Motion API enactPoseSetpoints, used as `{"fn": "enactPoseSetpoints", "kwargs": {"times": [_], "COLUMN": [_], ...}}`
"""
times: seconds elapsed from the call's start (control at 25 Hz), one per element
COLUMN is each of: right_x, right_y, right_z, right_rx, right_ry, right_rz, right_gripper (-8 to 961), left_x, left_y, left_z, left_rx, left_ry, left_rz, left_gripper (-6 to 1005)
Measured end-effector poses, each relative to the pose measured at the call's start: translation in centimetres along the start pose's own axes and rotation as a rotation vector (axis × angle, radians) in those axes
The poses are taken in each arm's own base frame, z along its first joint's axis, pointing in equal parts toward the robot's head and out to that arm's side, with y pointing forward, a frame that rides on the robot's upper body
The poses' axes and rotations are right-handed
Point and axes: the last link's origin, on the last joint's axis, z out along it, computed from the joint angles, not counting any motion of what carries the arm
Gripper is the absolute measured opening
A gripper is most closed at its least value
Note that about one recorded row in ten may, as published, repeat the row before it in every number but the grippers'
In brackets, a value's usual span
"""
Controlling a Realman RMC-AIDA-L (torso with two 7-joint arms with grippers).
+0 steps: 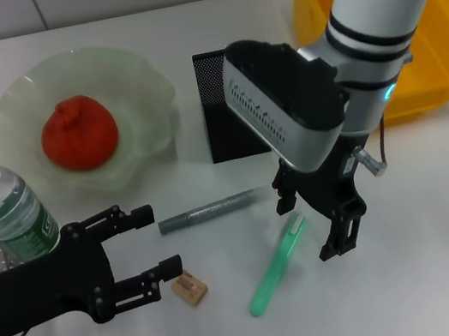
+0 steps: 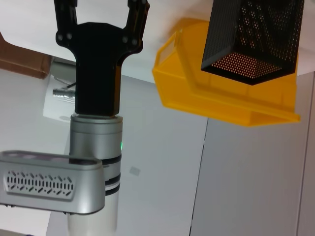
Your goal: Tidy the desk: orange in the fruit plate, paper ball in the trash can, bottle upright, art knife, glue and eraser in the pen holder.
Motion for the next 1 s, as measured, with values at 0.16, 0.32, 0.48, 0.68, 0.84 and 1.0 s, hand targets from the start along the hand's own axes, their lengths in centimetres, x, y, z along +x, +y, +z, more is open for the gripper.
{"fn": "enactPoseSetpoints", "kwargs": {"times": [0.16, 0.32, 0.48, 0.68, 0.84, 1.0], "right_x": [0.1, 0.1, 0.1, 0.0, -0.2, -0.3], "right_y": [0.0, -0.2, -0.3, -0.5, -0.6, -0.5], "right_z": [0.7, 1.3, 1.5, 1.8, 2.0, 2.1], "right_rx": [0.008, 0.019, 0.029, 0.038, 0.047, 0.044], "right_ry": [0.015, 0.036, 0.043, 0.044, 0.041, 0.044], "right_rz": [-0.004, -0.003, -0.004, -0.001, -0.009, -0.015], "right_gripper": [689, 674, 660, 606, 575, 551], "left_x": [-0.1, -0.5, -0.7, -0.9, -0.9, -0.9], "left_y": [0.1, 0.2, 0.2, 0.2, 0.3, 0.3], "left_z": [0.0, -0.1, -0.2, -0.5, -0.6, -0.6], "left_rx": [-0.003, -0.009, -0.010, -0.012, -0.015, -0.014], "left_ry": [-0.003, -0.032, -0.047, -0.061, -0.064, -0.061], "left_rz": [-0.002, -0.008, -0.009, -0.011, -0.012, -0.013], "left_gripper": [783, 783, 783, 783, 783, 783]}}
